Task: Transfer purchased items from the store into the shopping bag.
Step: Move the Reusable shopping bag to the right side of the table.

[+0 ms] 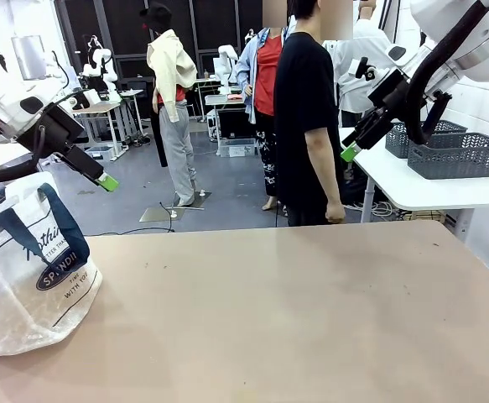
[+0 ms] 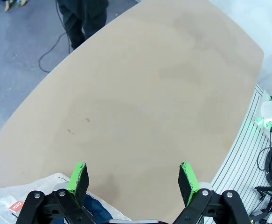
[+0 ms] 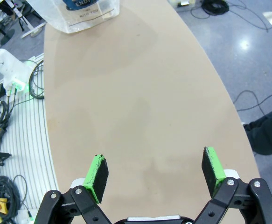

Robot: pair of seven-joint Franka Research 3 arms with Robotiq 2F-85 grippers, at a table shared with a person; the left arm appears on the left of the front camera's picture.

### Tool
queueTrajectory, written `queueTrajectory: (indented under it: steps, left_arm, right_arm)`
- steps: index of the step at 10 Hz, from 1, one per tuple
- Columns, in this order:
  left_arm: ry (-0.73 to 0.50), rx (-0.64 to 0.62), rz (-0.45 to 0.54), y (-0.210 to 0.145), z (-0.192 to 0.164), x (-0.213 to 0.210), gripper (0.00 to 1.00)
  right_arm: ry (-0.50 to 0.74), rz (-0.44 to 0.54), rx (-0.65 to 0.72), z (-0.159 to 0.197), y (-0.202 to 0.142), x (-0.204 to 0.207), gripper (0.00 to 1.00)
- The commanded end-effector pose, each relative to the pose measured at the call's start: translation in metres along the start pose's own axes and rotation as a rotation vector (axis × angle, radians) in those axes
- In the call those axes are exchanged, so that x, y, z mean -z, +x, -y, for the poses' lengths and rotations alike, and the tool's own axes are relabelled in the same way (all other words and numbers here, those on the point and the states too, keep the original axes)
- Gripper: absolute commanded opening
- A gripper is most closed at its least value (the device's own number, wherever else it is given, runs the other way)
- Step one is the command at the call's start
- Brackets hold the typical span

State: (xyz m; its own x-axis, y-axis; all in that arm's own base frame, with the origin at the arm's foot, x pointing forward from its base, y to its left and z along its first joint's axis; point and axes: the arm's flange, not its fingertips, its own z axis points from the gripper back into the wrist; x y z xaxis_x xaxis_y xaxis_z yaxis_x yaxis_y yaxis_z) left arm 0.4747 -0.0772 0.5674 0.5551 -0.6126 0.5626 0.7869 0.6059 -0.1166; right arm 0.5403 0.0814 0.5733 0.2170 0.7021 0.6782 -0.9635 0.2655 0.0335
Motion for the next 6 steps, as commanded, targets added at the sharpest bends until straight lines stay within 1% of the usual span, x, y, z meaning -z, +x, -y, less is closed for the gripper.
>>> queueTrajectory:
  steps: [1,6]
  left_arm:
    - [0.003,0.002,-0.001,-0.0030,0.0021,-0.0015,1.00]
    - [0.003,0.002,-0.001,-0.0030,0.0021,-0.0015,1.00]
  right_arm:
    - [0.001,0.006,0.004,-0.0009,-0.0001,0.0010,1.00]
    - [0.001,0.006,0.004,-0.0009,-0.0001,0.0010,1.00]
